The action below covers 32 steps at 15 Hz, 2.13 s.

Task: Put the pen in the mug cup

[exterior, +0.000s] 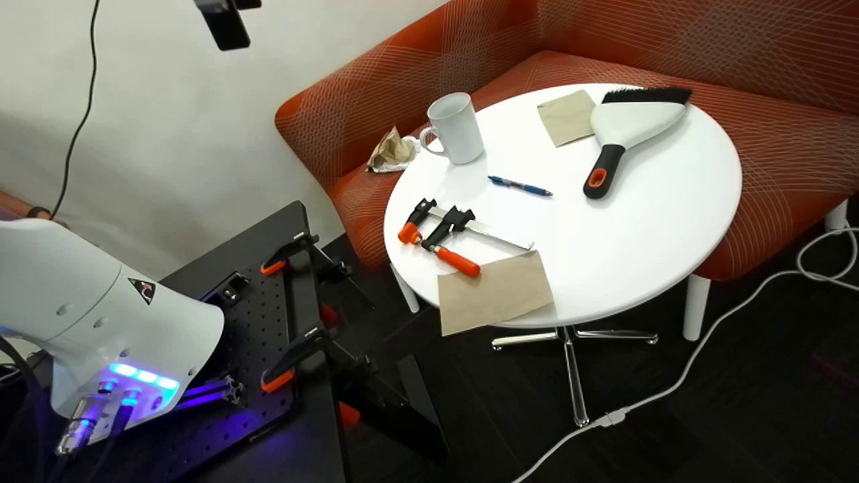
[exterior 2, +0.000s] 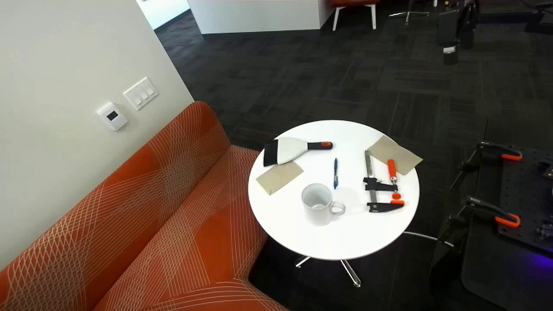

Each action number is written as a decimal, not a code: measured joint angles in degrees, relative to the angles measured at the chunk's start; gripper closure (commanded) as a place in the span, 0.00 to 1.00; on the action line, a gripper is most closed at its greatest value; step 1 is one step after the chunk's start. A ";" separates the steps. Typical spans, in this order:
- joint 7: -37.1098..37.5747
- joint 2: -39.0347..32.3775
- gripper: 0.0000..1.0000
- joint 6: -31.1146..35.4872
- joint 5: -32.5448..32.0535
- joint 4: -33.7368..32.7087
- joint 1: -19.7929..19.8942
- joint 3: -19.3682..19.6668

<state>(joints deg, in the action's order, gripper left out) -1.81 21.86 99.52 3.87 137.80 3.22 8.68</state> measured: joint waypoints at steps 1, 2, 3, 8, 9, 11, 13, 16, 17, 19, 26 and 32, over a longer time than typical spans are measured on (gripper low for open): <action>0.01 -0.17 0.00 0.35 0.03 -0.06 0.00 -0.18; 0.14 -0.58 0.00 1.07 0.15 -0.20 0.00 -0.50; 0.73 -1.27 0.00 2.15 0.44 -0.47 -0.02 -0.91; 8.33 -9.68 0.00 15.29 4.58 -2.78 -0.19 -4.20; 10.57 -12.33 0.00 18.96 5.47 -3.43 -0.24 -4.97; 15.00 -17.65 0.00 25.22 6.70 -4.91 -0.55 -6.15; 20.11 -23.33 0.00 30.86 7.00 -6.88 -1.05 -7.04; 28.08 -30.93 0.00 36.50 6.98 -10.27 -2.16 -7.46; 30.70 -33.17 0.00 37.80 6.96 -11.38 -2.64 -7.46; 35.13 -37.03 0.00 39.57 6.94 -13.38 -3.66 -7.40; 37.14 -40.86 0.00 39.97 7.17 -15.35 -4.84 -7.15; 37.26 -42.21 0.00 39.97 7.35 -16.08 -4.84 -6.88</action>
<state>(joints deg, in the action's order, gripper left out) 35.45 -20.36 139.49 11.22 121.72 -1.61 1.80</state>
